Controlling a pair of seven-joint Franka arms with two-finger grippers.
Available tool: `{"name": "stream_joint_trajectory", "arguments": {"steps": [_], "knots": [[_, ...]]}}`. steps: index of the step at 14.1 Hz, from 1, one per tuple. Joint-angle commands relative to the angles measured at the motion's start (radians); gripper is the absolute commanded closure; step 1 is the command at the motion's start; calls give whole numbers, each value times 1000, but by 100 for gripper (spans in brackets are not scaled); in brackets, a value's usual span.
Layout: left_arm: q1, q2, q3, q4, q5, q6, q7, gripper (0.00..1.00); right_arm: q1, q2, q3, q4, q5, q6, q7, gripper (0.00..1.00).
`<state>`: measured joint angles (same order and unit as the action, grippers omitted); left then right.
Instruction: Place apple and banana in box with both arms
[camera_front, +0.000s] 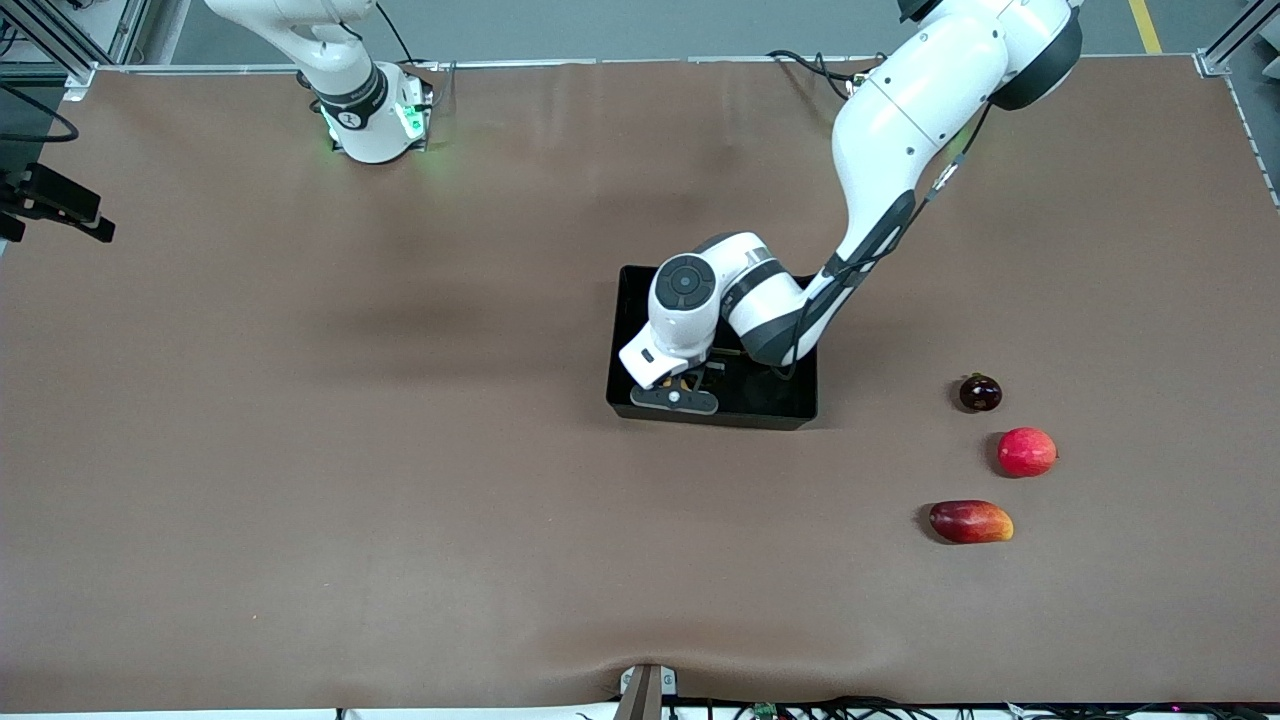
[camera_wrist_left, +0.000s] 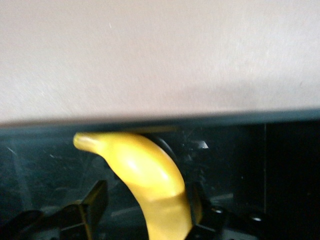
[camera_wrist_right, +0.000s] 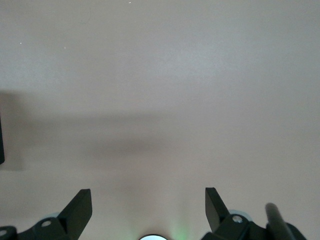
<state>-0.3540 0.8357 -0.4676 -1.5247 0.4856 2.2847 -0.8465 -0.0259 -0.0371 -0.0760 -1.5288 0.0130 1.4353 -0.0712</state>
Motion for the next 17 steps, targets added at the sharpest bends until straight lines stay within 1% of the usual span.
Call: {"name": "stream_joint_trajectory", "arguments": {"steps": [1, 3, 4, 5, 7, 8, 10, 11, 13, 15, 17], "knots": [[30, -122, 3, -8, 19, -62, 21, 0, -22, -9, 13, -5, -4, -3, -12, 0], [52, -255, 3, -5, 4, -177, 40, 0, -22, -9, 13, -5, -4, -3, -12, 0], [81, -312, 3, -6, 8, -229, 47, 0, -23, -9, 13, -5, -4, -4, -12, 0], [117, -358, -6, -5, 1, -278, 66, 0, -26, -7, 15, -5, -4, -6, -12, 0], [156, -462, -5, -5, -2, -368, 101, 0, -26, -7, 15, -5, -2, -6, -12, 0], [188, -498, -8, 9, -15, -425, 142, 0, -26, -7, 15, -5, -2, -6, -12, 0], [236, -539, 0, 82, -111, -552, 266, 0, -26, -6, 15, -4, -2, -6, -12, 0], [269, -555, 0, 103, -128, -589, 309, 0, -26, -6, 15, -4, -2, -6, -12, 0], [325, -602, -5, 103, -154, -617, 339, 0, -26, -6, 15, -2, -2, -6, -12, 0], [390, -636, -5, 103, -228, -648, 342, 0, -25, -6, 15, -2, -2, -4, -10, 0], [427, -664, -3, 97, -249, -694, 378, 0, -25, -6, 15, -2, -2, -4, -10, 0]]}}
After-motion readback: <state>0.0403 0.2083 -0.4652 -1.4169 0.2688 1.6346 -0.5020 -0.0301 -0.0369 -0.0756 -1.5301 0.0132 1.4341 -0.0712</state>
